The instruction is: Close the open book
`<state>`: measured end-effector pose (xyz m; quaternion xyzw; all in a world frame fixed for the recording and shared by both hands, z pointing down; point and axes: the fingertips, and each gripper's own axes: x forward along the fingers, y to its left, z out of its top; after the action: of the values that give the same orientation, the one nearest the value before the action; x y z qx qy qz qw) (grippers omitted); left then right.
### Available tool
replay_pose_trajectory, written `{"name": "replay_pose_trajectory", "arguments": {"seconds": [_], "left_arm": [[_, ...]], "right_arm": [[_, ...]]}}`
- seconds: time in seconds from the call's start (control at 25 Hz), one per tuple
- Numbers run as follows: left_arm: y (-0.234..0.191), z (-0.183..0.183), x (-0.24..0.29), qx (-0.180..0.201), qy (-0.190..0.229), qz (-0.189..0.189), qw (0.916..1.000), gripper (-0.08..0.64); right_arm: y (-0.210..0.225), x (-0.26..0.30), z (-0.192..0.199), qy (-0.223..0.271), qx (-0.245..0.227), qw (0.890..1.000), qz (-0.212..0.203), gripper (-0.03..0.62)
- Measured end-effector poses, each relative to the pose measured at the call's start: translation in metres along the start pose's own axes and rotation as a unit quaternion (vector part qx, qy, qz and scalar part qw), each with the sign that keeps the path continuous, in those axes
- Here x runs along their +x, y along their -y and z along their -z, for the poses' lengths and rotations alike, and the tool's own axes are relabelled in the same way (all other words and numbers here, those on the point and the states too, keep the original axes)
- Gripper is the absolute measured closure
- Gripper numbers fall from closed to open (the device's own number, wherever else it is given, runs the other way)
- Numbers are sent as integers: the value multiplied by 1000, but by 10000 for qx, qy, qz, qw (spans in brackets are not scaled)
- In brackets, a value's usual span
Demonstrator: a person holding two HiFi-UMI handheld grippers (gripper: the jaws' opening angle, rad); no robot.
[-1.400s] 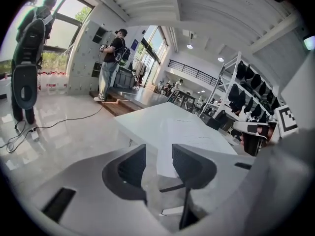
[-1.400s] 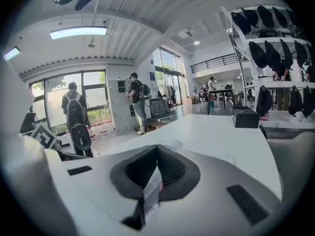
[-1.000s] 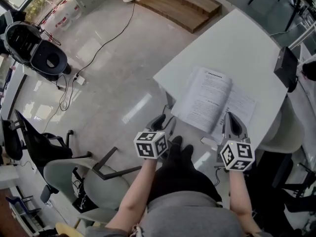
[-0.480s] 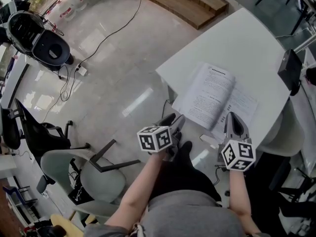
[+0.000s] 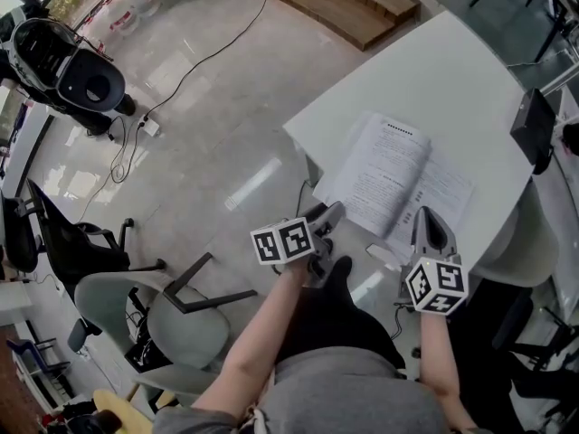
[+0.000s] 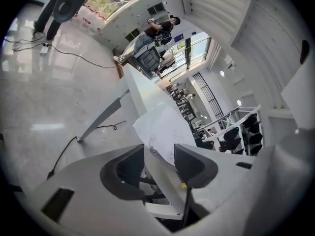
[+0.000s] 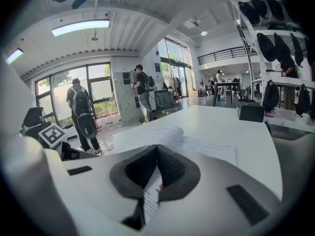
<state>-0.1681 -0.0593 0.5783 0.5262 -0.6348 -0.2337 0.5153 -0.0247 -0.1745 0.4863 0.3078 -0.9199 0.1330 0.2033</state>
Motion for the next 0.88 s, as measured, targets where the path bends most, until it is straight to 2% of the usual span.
{"name": "replay_pose_trajectory", "arguments": {"seconds": [0.12,0.24,0.44,0.56,0.68,0.88], "left_arm": [[-1,-1,4,-159,-19,21,9999,380],[0,-3,4,-91,-44,7,9999,389],[4,-9,-1,404,-89,-152,9990,468],[9,-13,-5,484,0,-135,9987,500],[12,-16,-9,629,36,-151,9979,514],[26,-21,-13,1084,20,-116,9940,518]], "right_arm": [[2,0,1,-12,27,10000,26,588],[6,-1,-1,-10,34,10000,74,588],[7,-5,2,-32,76,9999,145,588],[6,-10,9,-80,112,9998,173,588],[5,-14,14,-121,159,9996,197,588],[9,-20,19,-154,208,9992,307,588]]}}
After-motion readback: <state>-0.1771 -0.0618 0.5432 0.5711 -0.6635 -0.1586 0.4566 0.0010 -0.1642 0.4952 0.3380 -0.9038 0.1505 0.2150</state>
